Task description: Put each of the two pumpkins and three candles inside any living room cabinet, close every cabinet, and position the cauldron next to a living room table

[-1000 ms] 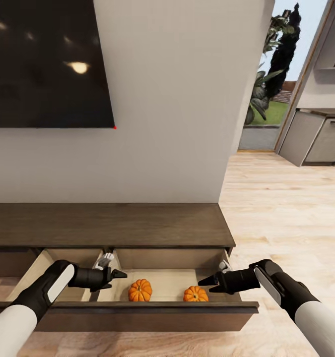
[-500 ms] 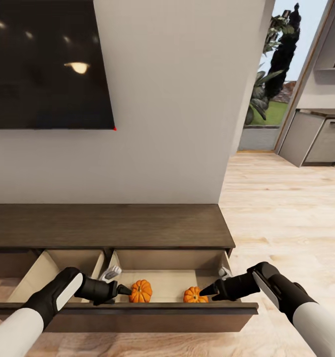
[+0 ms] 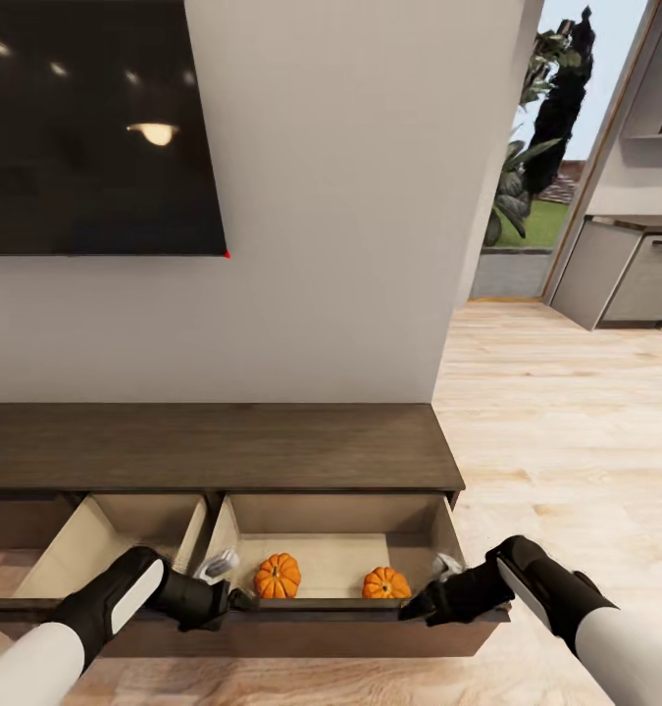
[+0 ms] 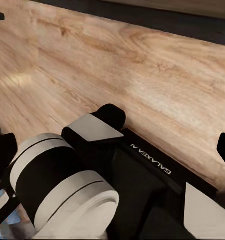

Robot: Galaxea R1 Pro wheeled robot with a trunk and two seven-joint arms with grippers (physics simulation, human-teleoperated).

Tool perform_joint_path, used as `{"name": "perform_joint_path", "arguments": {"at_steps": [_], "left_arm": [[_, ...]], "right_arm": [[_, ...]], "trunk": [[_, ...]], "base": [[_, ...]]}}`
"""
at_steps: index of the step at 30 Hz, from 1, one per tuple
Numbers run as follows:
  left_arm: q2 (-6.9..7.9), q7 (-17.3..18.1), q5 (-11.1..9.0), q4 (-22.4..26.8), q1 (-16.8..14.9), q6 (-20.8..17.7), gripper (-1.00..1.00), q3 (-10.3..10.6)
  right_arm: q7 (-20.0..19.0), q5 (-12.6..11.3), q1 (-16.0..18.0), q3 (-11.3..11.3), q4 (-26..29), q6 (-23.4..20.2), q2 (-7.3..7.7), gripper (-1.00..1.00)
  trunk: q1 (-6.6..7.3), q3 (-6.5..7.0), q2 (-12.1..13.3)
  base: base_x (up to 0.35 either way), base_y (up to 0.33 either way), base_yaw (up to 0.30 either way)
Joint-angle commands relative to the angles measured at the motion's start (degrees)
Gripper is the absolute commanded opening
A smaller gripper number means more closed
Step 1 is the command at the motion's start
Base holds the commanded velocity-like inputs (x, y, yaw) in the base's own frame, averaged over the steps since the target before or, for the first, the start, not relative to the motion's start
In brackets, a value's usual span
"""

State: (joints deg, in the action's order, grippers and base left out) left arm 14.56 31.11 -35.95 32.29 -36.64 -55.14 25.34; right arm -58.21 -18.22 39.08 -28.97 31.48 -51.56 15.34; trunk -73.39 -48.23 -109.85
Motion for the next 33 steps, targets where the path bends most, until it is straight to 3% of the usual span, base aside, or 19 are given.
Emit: {"name": "perform_joint_path", "arguments": {"at_steps": [1, 3, 4, 8, 12, 14, 16, 22, 24, 26, 29, 33], "left_arm": [[-0.02, 0.0, -0.1, -0.6, 0.2, 0.0, 1.0, 0.1], [-0.11, -0.2, 0.0, -1.7, 0.9, 0.4, 1.0, 0.8], [-0.13, -0.2, 0.0, -2.1, 1.3, 1.1, 1.0, 2.0], [-0.15, -0.4, 0.0, -2.3, 1.6, 1.9, 1.0, 4.2], [-1.04, -0.4, 0.0, -3.0, 2.0, 2.2, 1.0, 4.7], [-1.78, -0.4, 0.1, -5.1, 2.3, 3.9, 1.0, 4.8], [-2.92, -0.4, 0.2, -7.7, 2.4, 8.2, 1.0, 4.8], [-4.55, -0.5, 0.2, -11.5, 2.4, 14.9, 1.0, 4.8], [-5.39, -1.1, 0.2, -13.9, 2.4, 18.8, 1.0, 4.8], [-6.5, -2.7, 0.2, -16.4, 2.4, 22.7, 1.0, 4.8], [-9.96, -9.4, 0.2, -20.7, 2.4, 28.1, 1.0, 4.8], [-13.81, -17.0, 0.2, -24.2, 2.4, 30.9, 1.0, 4.8]], "right_arm": [[0.1, 0.3, 0.0, -0.7, -1.0, 1.2, -0.35, 1.0], [0.5, 1.3, 0.0, -1.6, -4.1, 4.0, -1.22, 1.0], [0.8, 2.0, 0.0, -1.8, -6.1, 5.4, -1.47, 1.0], [0.9, 2.3, -0.2, -1.9, -8.2, 7.8, -1.68, 1.0], [1.1, 2.9, -0.6, -2.0, -9.2, 10.6, -2.28, 1.0], [2.0, 4.3, -1.8, -2.0, -9.4, 14.5, -2.63, 1.0], [4.8, 5.1, -2.9, -2.0, -9.5, 18.3, -3.01, 1.0], [14.7, 5.5, -6.2, -2.0, -9.5, 26.1, -5.17, 1.0], [19.0, 5.3, -7.5, -2.0, -9.8, 29.8, -5.97, 1.0], [21.6, 5.1, -8.3, -2.0, -10.7, 32.8, -6.8, 1.0], [26.5, 5.0, -8.7, -2.0, -15.0, 38.6, -8.86, 1.0], [34.1, 5.0, -8.8, -1.9, -20.9, 47.7, -11.27, 1.0]], "trunk": [[0.0, 0.01, 0.0], [0.0, 0.01, 0.0], [0.0, 0.01, 0.0], [0.0, 0.01, 0.0], [0.0, 0.01, 0.0], [0.0, 0.01, 0.0], [0.0, 0.01, 0.0], [0.0, 0.01, 0.0], [0.0, 0.01, 0.0], [0.0, 0.01, 0.0], [0.0, 0.01, 0.0], [0.0, 0.01, 0.0]], "base": [[0.0, 0.0, 0.0], [0.0, 0.0, 0.0], [0.0, 0.0, 0.0], [0.0, 0.0, 0.0], [0.0, 0.0, 0.0], [0.0, 0.0, 0.0], [0.0, 0.0, 0.0], [0.0, 0.0, 0.0], [0.0, 0.0, 0.0], [0.0, 0.0, 0.0], [0.0, 0.0, 0.0], [0.0, 0.0, 0.0]]}}
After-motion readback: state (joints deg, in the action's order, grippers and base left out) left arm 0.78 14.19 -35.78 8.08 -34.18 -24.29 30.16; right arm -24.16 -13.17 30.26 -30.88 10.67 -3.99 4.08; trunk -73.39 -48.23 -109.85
